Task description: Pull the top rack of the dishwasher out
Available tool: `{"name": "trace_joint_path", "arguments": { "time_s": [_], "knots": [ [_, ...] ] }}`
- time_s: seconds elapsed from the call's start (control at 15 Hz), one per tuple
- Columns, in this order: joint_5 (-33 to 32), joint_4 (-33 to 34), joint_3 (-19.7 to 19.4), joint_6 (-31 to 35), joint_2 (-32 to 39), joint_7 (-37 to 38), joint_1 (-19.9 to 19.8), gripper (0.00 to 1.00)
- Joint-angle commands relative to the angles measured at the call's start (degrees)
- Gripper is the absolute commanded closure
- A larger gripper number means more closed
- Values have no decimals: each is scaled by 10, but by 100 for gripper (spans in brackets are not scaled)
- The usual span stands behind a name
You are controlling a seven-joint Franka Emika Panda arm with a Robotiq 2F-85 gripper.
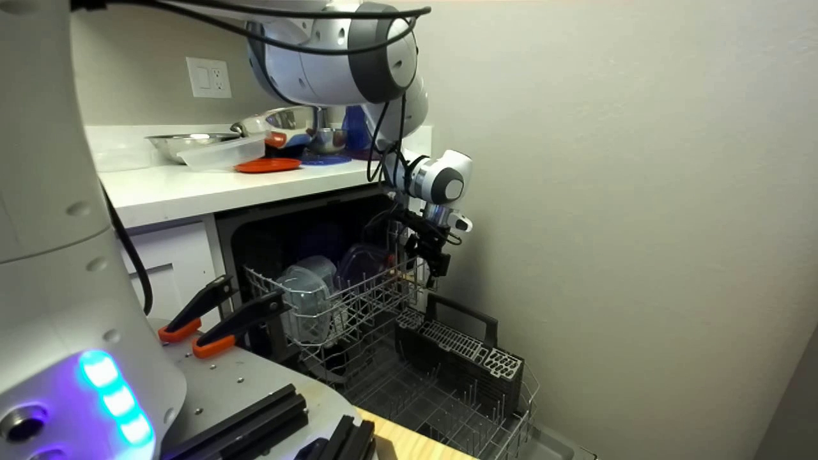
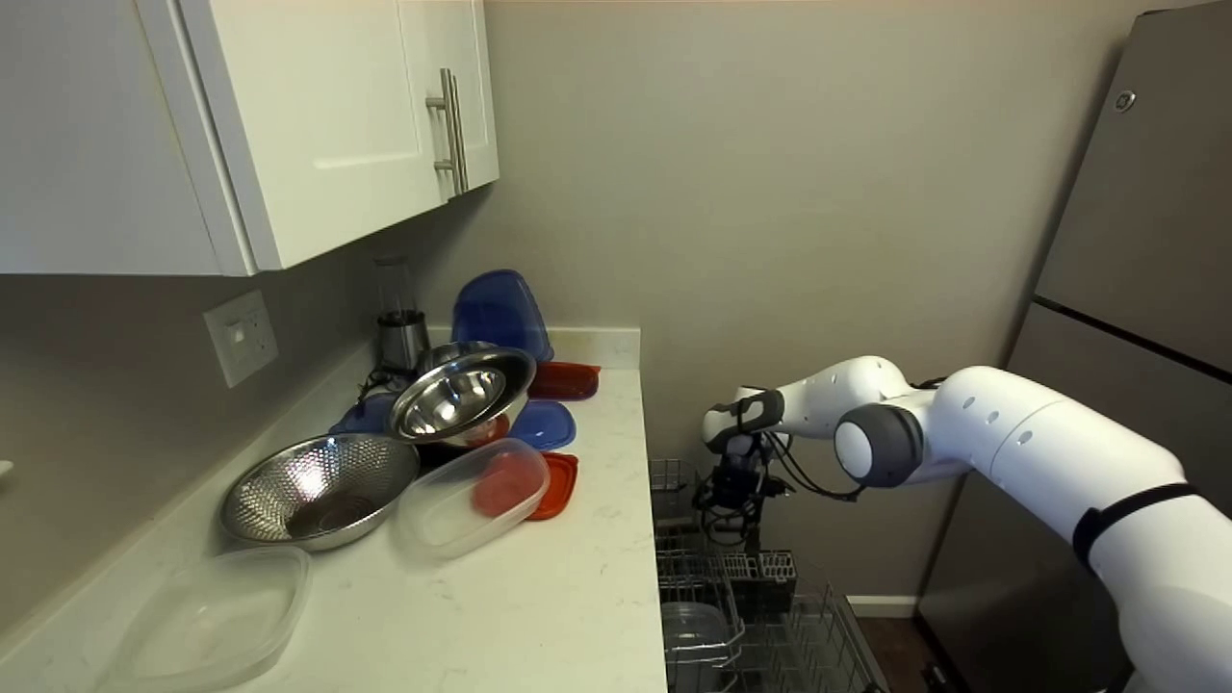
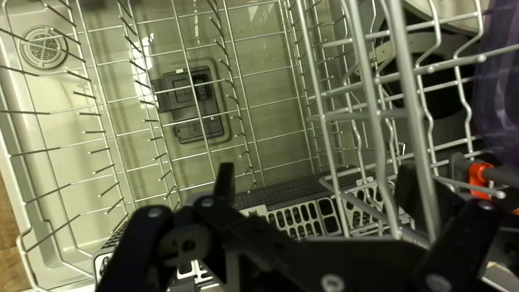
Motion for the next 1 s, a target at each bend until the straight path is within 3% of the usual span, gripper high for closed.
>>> {"name": "trace_joint_path", "arguments": {
  "time_s": [0.0, 0.93],
  "knots": [
    [-14, 8, -12, -20, 0, 12, -32, 0],
    [6, -8, -62, -38, -11, 28, -138, 0]
  ]
}}
